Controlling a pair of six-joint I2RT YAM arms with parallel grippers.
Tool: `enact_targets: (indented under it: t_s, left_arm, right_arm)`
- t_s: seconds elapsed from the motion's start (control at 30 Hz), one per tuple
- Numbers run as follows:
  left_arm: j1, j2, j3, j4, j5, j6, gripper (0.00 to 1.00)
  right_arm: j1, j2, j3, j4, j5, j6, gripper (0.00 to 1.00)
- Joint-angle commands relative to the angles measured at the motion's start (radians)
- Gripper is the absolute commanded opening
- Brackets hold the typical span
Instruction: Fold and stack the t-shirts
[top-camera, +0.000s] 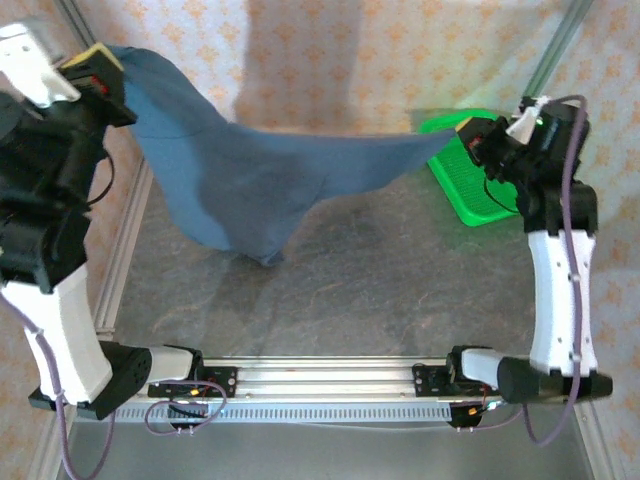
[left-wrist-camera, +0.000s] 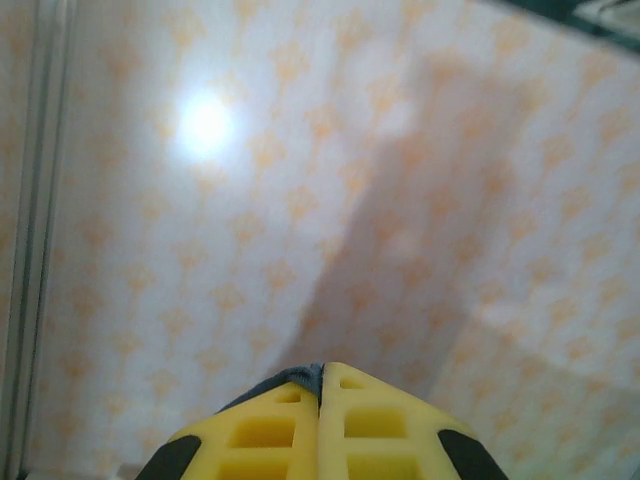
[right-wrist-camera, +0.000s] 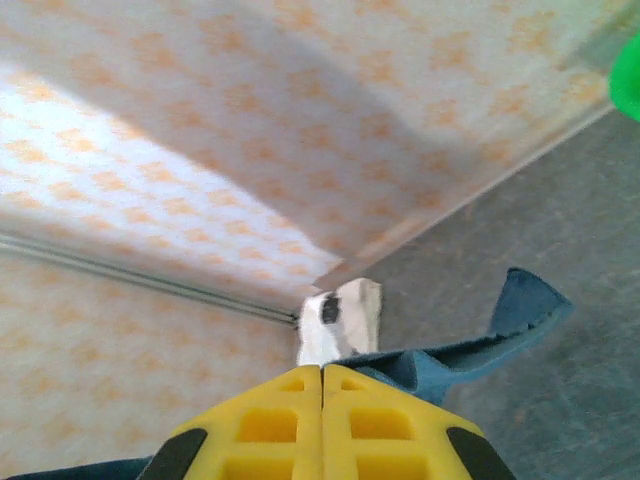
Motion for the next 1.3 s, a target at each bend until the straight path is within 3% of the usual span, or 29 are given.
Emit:
enact_targets:
  t_s: [0.0, 0.27, 0.4, 0.67, 0.83, 0.97, 1.27]
  left_arm:
    - [0.004, 0.018, 0.087, -0.069, 0.060, -0.022, 0.00]
    - [0.005, 0.022, 0.221, -0.034, 0.091, -0.040, 0.00]
    - [0.004, 0.048, 0.215, -0.046, 0.091, -0.026, 0.00]
    - [0.005, 0.066, -0.040, -0.040, 0.071, 0.046, 0.00]
    - [0.004, 0.082, -0.382, 0.072, 0.028, 0.066, 0.00]
    - [0.004, 0.184, -0.571, 0.164, -0.035, 0.082, 0.00]
    - [0.004, 0.689, -0.468, 0.160, -0.113, 0.058, 0.00]
  right_arm:
    - [-0.007, -0.078, 0.043, -0.079, -0.049, 0.072, 0.00]
    - [-0.007, -0.113, 0.249, -0.247, -0.036, 0.048, 0.00]
    - [-0.007, -0.098, 0.242, -0.275, -0.003, -0.007, 0.00]
    - [-0.006, 0.008, 0.073, -0.201, 0.073, -0.112, 0.00]
    - [-0.009, 0.148, -0.081, -0.126, 0.150, -0.208, 0.00]
    - [-0.010, 0.321, -0.140, -0.042, 0.185, -0.239, 0.00]
    - [-0.009, 0.827, 0.113, -0.033, 0.307, -0.288, 0.00]
